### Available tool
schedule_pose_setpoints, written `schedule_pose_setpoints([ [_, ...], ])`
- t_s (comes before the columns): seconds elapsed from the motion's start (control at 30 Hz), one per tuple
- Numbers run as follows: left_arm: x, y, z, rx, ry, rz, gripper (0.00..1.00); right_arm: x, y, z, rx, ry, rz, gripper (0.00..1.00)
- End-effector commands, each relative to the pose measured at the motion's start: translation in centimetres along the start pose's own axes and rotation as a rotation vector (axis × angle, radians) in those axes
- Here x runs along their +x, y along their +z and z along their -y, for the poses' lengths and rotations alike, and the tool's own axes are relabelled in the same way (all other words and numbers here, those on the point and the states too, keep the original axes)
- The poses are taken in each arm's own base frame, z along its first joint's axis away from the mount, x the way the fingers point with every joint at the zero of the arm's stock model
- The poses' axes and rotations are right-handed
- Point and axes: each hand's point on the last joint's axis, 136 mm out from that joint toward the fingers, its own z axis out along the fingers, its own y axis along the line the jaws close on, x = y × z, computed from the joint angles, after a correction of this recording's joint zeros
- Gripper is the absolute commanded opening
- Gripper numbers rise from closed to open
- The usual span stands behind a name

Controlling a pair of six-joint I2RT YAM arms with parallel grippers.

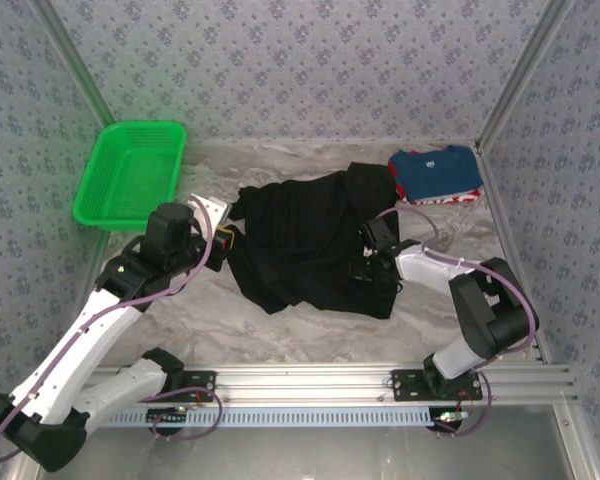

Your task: Fold the inside-out t-shirt

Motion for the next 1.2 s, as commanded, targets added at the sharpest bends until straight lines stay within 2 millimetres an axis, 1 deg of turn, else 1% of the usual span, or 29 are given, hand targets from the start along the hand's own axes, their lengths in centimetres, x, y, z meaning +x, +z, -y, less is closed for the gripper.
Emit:
schedule_pose_setpoints([
  [0.0, 0.0, -0.7, -1.5, -0.075, -0.017, -0.005, 0.0, -2.1, -3.4, -0.3, -0.024, 0.008, 0.096, 0.08],
  [0.03, 0.6, -1.1, -2.1, -0.102, -0.018, -0.028, 0.0, -3.2, -4.8, -0.1, -0.023, 0.005, 0.139, 0.04],
  [0.07, 0.6, -1.5, -2.7, -0.128, -0.023, -0.026, 0.0, -4.0, -6.3, 0.2, -0.02, 0.005, 0.18, 0.0],
  [0.13, 0.5, -2.4, -4.0, -0.176, -0.039, -0.016, 0.0, -5.7, -9.2, 0.8, -0.026, 0.019, 0.261, 0.0],
  [0.2, 0.4, -3.3, -5.4, -0.22, -0.061, 0.0, 0.0, -6.7, -11.7, 1.5, -0.033, 0.038, 0.325, 0.0],
  [0.27, 0.2, -4.1, -6.8, -0.267, -0.089, 0.015, 0.0, -7.5, -14.1, 2.5, -0.032, 0.071, 0.384, 0.0],
  [0.37, -0.1, -4.9, -9.3, -0.342, -0.137, 0.025, 0.0, -8.0, -16.2, 4.2, -0.02, 0.12, 0.425, 0.0],
  [0.47, -0.9, -6.0, -11.6, -0.403, -0.204, 0.053, 0.0, -7.8, -17.2, 6.2, 0.018, 0.175, 0.434, 0.0],
  [0.57, -1.5, -6.9, -13.3, -0.459, -0.25, 0.078, 0.0, -6.7, -16.5, 8.2, 0.078, 0.219, 0.401, 0.0],
  [0.63, -1.4, -6.8, -13.9, -0.476, -0.267, 0.076, 0.0, -5.3, -14.9, 9.3, 0.109, 0.245, 0.357, 0.0],
  [0.7, -0.9, -5.6, -13.4, -0.429, -0.274, 0.058, 0.0, -4.2, -13.1, 9.9, 0.115, 0.268, 0.33, 0.03],
  [0.73, -0.3, -4.7, -12.9, -0.387, -0.282, 0.038, 0.0, -3.3, -11.7, 10.0, 0.103, 0.298, 0.3, 0.05],
  [0.8, 0.9, -2.9, -11.8, -0.302, -0.301, -0.005, 0.0, -1.7, -9.5, 9.6, 0.073, 0.311, 0.239, 0.09],
  [0.87, 1.9, -1.6, -11.2, -0.254, -0.32, -0.048, 0.0, -0.2, -8.1, 9.1, 0.076, 0.292, 0.18, 0.15],
  [0.9, 2.3, -1.3, -11.3, -0.252, -0.324, -0.063, 0.0, 0.2, -7.8, 8.9, 0.085, 0.273, 0.164, 0.18],
  [0.97, 2.6, -1.1, -11.6, -0.266, -0.324, -0.069, 0.0, 0.6, -8.0, 8.3, 0.113, 0.212, 0.158, 0.25],
  [1.07, 2.4, -1.4, -12.3, -0.298, -0.324, -0.055, 0.0, 0.5, -8.5, 7.2, 0.148, 0.105, 0.166, 0.35],
  [1.17, 2.2, -1.6, -12.9, -0.318, -0.337, -0.044, 0.0, 0.4, -8.6, 6.5, 0.214, 0.011, 0.158, 0.41],
])
